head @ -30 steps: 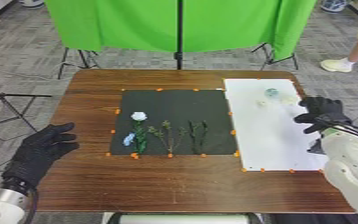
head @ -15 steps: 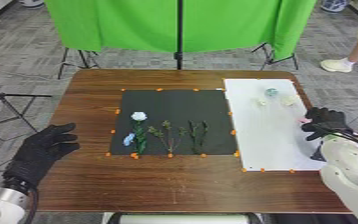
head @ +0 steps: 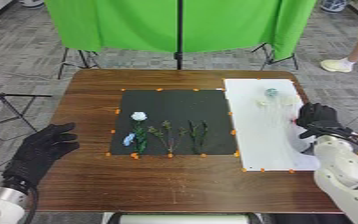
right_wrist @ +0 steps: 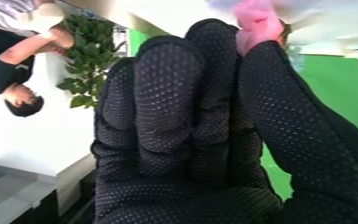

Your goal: Arrange flowers

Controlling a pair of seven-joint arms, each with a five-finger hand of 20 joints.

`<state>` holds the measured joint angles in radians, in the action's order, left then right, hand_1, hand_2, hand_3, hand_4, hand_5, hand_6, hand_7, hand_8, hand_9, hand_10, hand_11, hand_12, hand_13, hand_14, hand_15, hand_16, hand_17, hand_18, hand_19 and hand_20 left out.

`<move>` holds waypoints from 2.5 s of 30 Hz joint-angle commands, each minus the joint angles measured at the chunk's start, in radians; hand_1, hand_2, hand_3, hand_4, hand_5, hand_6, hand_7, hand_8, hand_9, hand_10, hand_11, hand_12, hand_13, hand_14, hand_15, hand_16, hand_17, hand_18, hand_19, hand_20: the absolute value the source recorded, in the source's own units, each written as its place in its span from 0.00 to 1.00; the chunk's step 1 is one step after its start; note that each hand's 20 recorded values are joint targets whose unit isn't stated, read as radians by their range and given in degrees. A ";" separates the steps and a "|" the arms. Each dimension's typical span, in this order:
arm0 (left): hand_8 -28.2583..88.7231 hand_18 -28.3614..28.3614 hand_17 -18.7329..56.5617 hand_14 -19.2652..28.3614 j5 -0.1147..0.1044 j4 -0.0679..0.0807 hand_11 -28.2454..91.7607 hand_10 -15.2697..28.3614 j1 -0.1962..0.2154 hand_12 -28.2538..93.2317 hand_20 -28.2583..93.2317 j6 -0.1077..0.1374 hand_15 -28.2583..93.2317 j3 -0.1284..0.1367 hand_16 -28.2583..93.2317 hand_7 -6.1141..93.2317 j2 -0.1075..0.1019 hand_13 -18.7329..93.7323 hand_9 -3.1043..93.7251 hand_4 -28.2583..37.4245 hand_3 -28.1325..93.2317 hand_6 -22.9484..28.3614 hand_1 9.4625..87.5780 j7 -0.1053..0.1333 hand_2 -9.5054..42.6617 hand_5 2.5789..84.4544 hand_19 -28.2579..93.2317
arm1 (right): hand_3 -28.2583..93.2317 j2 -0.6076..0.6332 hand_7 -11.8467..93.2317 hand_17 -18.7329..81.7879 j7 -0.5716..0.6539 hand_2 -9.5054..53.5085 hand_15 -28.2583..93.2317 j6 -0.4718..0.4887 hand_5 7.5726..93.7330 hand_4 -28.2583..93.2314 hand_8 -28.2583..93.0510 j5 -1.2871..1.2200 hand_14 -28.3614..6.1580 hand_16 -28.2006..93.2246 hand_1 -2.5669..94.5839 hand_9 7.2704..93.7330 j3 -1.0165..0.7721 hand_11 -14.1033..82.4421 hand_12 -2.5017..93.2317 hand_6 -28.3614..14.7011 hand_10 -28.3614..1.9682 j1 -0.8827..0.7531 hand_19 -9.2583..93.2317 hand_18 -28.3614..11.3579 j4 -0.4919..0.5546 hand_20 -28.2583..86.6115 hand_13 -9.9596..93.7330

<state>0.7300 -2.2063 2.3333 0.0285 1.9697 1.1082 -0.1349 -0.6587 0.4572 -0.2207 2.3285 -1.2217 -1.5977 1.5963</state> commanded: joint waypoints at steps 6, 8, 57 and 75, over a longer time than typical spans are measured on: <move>0.12 0.93 0.21 0.84 -0.001 -0.004 0.62 0.75 0.013 0.39 0.22 0.011 0.80 0.024 0.18 0.38 0.007 0.48 0.46 0.00 0.83 0.59 0.25 -0.010 0.33 0.51 0.78 | 0.90 -0.076 0.53 0.53 -0.153 0.06 0.70 -0.084 0.74 0.00 0.13 0.017 0.74 0.46 0.53 0.91 0.138 0.46 0.43 0.68 0.78 0.104 0.86 0.32 0.159 0.54 0.87; 0.12 0.93 0.21 0.84 -0.001 -0.003 0.62 0.75 0.010 0.39 0.22 0.010 0.80 0.022 0.18 0.38 0.006 0.48 0.46 0.00 0.83 0.59 0.25 -0.016 0.33 0.51 0.78 | 0.90 -0.096 0.53 0.53 -0.189 0.06 0.70 -0.094 0.74 0.00 0.13 0.002 0.74 0.46 0.53 0.91 0.190 0.46 0.43 0.68 0.78 0.150 0.86 0.32 0.171 0.54 0.87; 0.12 0.93 0.21 0.84 0.003 0.019 0.62 0.75 -0.022 0.39 0.22 -0.008 0.80 -0.016 0.18 0.38 0.003 0.48 0.46 0.00 0.83 0.59 0.25 -0.039 0.33 0.51 0.78 | 0.90 -0.450 0.55 0.51 -0.267 0.05 0.71 -0.090 0.72 0.00 0.13 0.136 0.73 0.47 0.51 0.89 0.693 0.44 0.45 0.69 0.78 0.525 0.85 0.33 -0.112 0.55 0.85; 0.12 0.93 0.21 0.84 0.004 0.013 0.62 0.75 -0.011 0.39 0.22 -0.002 0.81 -0.008 0.18 0.38 0.010 0.48 0.46 0.00 0.83 0.59 0.25 -0.032 0.33 0.51 0.78 | 0.91 -0.388 0.50 0.49 -0.275 0.04 0.72 -0.044 0.69 0.00 0.15 0.071 0.70 0.46 0.37 0.82 0.579 0.56 0.31 0.68 0.68 0.486 0.83 0.32 0.004 0.58 0.82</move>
<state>0.7311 -2.1950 2.3029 0.0283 1.9570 1.1060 -0.1630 -1.0961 0.1770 -0.2802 2.4188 -0.5738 -1.1006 1.5457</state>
